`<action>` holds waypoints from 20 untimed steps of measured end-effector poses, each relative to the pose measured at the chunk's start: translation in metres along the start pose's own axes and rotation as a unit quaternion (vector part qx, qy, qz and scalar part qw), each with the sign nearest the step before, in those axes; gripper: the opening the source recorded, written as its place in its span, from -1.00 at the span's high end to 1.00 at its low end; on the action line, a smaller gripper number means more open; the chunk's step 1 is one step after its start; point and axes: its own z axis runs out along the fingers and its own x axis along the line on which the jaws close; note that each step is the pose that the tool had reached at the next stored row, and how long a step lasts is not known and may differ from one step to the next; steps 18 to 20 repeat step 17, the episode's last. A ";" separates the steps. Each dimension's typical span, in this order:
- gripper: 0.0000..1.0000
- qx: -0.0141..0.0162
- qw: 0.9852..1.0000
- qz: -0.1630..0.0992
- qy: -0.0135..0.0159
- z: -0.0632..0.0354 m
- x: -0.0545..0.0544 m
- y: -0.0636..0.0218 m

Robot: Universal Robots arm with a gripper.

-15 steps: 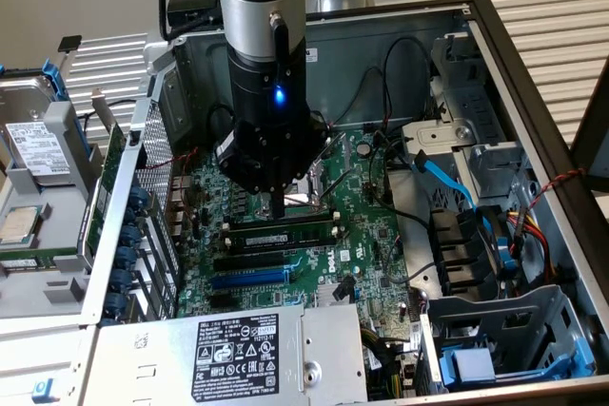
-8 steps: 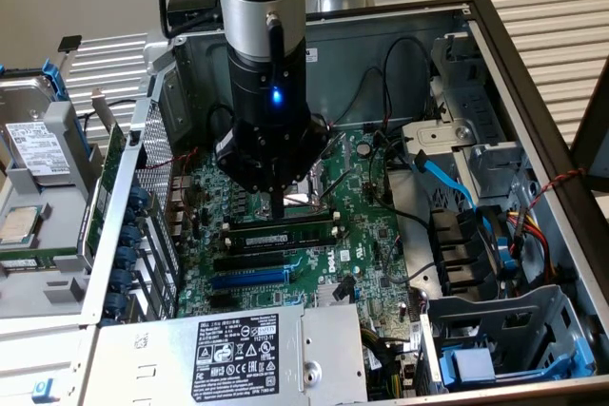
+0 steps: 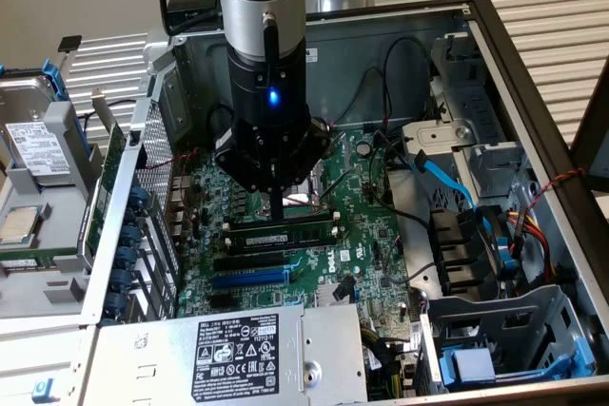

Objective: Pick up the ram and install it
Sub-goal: 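Press down the ram until it locks into place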

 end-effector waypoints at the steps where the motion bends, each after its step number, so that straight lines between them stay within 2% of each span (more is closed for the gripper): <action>1: 0.80 0.001 1.000 0.004 0.000 0.0000 0.000 0.0000; 5: 0.80 0.005 1.000 0.016 0.000 -0.0001 0.000 0.0000; 6: 0.80 0.007 1.000 0.018 -0.001 -0.0001 0.000 0.0000; 8: 0.80 0.008 1.000 0.021 -0.004 -0.0001 0.000 0.0000; 10: 0.80 0.009 1.000 0.024 -0.008 0.0000 0.000 0.0000; 20: 0.80 0.009 1.000 0.027 -0.008 -0.0001 0.000 0.0000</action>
